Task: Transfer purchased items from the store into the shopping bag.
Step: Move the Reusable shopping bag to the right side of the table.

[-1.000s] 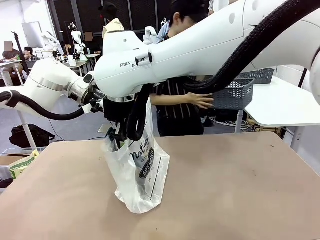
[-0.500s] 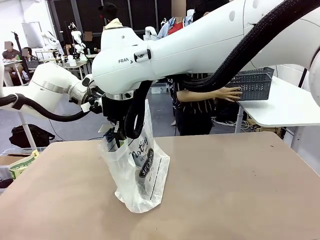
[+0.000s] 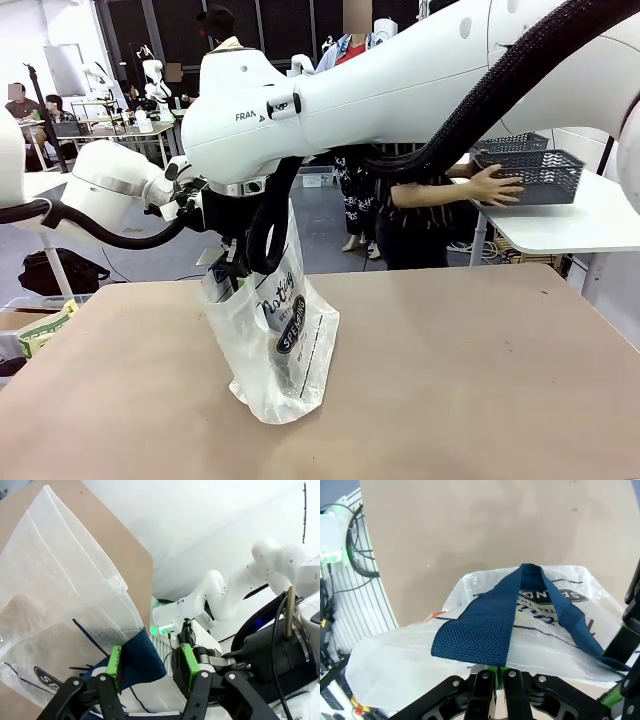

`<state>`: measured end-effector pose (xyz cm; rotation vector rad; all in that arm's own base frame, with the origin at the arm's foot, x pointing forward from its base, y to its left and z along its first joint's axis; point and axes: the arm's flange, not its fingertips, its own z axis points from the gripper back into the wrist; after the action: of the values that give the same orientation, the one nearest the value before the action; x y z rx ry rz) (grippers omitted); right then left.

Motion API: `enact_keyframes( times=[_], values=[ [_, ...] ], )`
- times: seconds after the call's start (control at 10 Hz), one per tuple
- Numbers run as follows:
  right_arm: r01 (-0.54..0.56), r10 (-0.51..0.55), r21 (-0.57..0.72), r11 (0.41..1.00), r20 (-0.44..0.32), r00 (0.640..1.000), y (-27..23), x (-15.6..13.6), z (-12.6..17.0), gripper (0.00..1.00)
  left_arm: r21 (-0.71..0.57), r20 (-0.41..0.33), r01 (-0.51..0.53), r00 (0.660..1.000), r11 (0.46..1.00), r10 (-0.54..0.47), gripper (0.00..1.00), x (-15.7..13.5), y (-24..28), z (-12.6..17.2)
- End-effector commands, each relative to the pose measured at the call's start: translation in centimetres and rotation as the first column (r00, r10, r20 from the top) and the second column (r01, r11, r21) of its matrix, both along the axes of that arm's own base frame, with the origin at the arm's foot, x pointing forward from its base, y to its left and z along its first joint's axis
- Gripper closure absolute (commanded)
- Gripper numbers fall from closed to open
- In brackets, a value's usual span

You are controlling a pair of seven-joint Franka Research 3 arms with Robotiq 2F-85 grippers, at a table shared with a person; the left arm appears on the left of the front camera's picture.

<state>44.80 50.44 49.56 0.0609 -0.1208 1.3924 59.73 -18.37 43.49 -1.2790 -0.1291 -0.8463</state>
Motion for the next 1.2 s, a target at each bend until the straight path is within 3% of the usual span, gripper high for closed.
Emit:
enact_keyframes(
  times=[0.0, 0.4, 0.7, 0.8, 1.1],
  values=[
    [0.029, -0.029, 0.002, 1.0, -0.016, 0.999, 0.7, 1.0, -1.2, 1.0, 0.023, -0.022, 0.018, 1.0, 1.0, -0.018, 0.41, -0.4, -1.2, 2.1],
    [0.05, -0.05, -0.013, 0.999, -0.008, 0.999, 1.3, 0.7, -1.5, 1.0, 0.223, 0.055, -0.06, 0.997, 0.973, 0.049, 0.41, -1.1, -2.8, 3.1],
    [0.06, -0.06, -0.009, 0.998, -0.002, 0.998, 1.2, 0.5, -1.5, 1.0, 0.289, 0.035, -0.092, 0.996, 0.953, 0.086, 0.41, -0.6, -3.6, 3.2],
    [0.06, -0.06, -0.006, 0.998, 0.0, 0.998, 1.1, 0.4, -1.5, 1.0, 0.273, 0.023, -0.1, 0.995, 0.957, 0.098, 0.48, -0.5, -3.5, 3.1],
    [0.061, -0.061, -0.004, 0.998, 0.001, 0.998, 1.0, 0.4, -1.5, 1.0, 0.265, 0.001, -0.084, 0.996, 0.961, 0.087, 1.0, -0.3, -3.5, 3.1]
  ],
)
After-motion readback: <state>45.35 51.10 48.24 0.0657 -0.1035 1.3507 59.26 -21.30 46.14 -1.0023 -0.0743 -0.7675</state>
